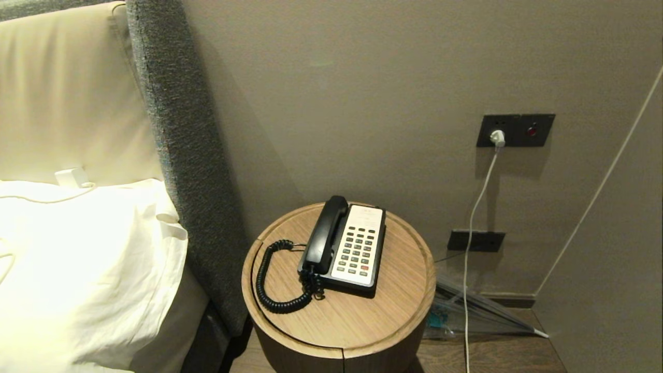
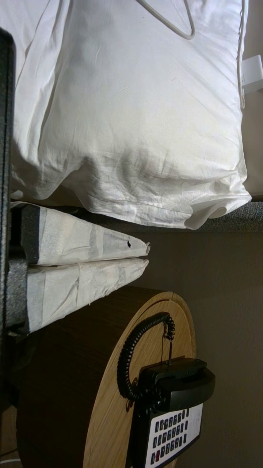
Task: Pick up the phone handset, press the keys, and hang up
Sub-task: Pick up the desk phone handset
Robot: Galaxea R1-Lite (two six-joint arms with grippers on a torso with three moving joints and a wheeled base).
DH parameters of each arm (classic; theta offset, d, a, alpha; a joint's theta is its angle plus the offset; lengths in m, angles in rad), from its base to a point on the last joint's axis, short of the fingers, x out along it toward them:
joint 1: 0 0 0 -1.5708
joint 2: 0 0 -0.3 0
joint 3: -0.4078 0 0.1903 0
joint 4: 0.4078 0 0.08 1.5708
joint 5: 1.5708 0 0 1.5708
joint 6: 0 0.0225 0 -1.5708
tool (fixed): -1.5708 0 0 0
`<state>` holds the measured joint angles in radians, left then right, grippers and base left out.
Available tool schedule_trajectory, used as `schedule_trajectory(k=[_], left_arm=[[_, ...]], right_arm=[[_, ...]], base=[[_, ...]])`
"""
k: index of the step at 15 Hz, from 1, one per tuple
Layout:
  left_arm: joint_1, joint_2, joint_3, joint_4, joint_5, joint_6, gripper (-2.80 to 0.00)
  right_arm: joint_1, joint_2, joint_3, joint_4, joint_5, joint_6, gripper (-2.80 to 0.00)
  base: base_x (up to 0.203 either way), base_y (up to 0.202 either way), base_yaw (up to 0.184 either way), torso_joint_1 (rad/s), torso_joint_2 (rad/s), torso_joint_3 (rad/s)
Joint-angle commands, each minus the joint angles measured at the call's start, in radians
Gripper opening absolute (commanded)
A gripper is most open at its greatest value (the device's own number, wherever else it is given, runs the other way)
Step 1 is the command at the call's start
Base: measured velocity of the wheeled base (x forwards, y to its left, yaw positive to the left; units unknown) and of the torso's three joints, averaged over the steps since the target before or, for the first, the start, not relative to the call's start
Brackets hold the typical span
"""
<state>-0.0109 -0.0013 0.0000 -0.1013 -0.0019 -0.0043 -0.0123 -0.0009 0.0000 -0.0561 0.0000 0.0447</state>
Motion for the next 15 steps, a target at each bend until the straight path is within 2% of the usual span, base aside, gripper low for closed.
schedule_trajectory(k=[1,15], left_arm=[[0.000,0.001,0.040,-0.002,-0.001,0.000,-2.80],[0.000,0.001,0.040,-0.001,-0.001,0.000,-2.80]], right_arm=[[0.000,-0.001,0.020,-0.001,0.000,0.000,-2.80],[0.000,-0.001,0.020,-0.001,0.000,-0.002,-2.80]], base=[[0.000,0.000,0.000,0.000,0.00,0.000],[0.000,0.000,0.000,0.000,0.00,0.000]])
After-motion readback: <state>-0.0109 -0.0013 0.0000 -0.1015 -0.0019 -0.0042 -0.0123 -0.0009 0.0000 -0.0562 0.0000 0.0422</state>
